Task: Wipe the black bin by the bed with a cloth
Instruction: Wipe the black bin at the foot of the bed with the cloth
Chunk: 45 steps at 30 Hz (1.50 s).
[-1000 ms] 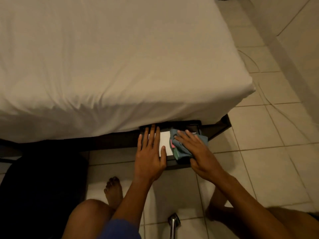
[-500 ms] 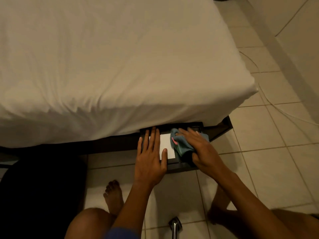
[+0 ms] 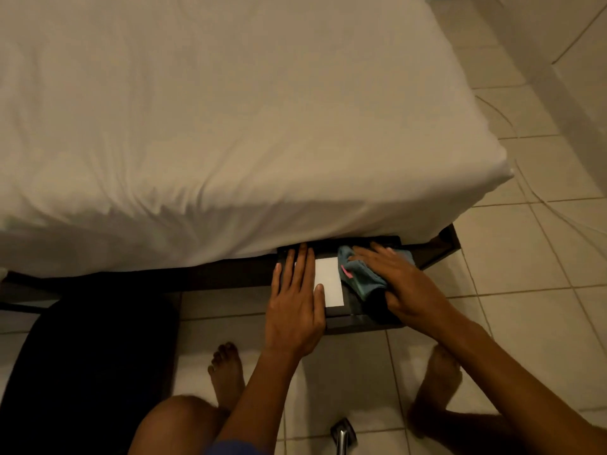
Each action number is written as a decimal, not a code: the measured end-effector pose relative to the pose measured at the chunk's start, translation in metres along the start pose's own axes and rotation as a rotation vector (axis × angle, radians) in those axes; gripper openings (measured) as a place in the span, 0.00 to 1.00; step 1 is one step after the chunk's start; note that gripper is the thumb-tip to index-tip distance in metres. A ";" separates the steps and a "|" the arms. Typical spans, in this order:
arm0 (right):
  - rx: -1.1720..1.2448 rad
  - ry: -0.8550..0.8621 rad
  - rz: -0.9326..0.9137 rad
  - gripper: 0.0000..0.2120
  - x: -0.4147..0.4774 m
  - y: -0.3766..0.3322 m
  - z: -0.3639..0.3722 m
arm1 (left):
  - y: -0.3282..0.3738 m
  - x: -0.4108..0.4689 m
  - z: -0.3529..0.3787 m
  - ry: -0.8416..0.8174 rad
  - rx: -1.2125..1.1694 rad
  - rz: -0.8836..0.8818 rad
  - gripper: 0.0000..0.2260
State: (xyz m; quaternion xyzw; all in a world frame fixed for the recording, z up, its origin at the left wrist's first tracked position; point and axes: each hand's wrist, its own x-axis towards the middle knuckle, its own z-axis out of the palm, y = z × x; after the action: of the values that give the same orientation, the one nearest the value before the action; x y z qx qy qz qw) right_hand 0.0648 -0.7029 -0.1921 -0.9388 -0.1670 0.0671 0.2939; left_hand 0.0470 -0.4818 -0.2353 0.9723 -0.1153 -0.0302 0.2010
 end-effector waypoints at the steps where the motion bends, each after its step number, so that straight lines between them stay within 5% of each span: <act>1: 0.000 -0.003 0.018 0.34 -0.003 0.000 0.001 | 0.000 0.000 0.000 0.002 -0.003 -0.003 0.28; 19: 0.029 -0.042 0.027 0.29 -0.072 -0.030 0.029 | 0.002 0.002 0.002 0.021 -0.060 -0.036 0.28; 25: 0.081 0.129 0.132 0.35 -0.030 -0.032 0.034 | 0.001 0.000 0.002 0.023 -0.072 -0.012 0.28; 31: 0.086 0.049 0.071 0.35 -0.073 -0.041 0.042 | 0.000 0.001 0.001 0.004 -0.058 -0.020 0.28; 35: 0.116 0.204 0.234 0.29 -0.041 -0.031 0.041 | 0.001 0.002 0.004 0.034 -0.066 -0.017 0.28; 45: -0.102 0.241 0.287 0.35 -0.063 -0.044 0.043 | 0.007 0.003 0.000 0.017 -0.031 -0.015 0.28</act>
State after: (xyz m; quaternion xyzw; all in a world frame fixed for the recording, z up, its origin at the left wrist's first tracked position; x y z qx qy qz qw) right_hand -0.0158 -0.6682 -0.1999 -0.9679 0.0020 -0.0131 0.2510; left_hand 0.0483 -0.4892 -0.2327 0.9701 -0.1059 -0.0255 0.2169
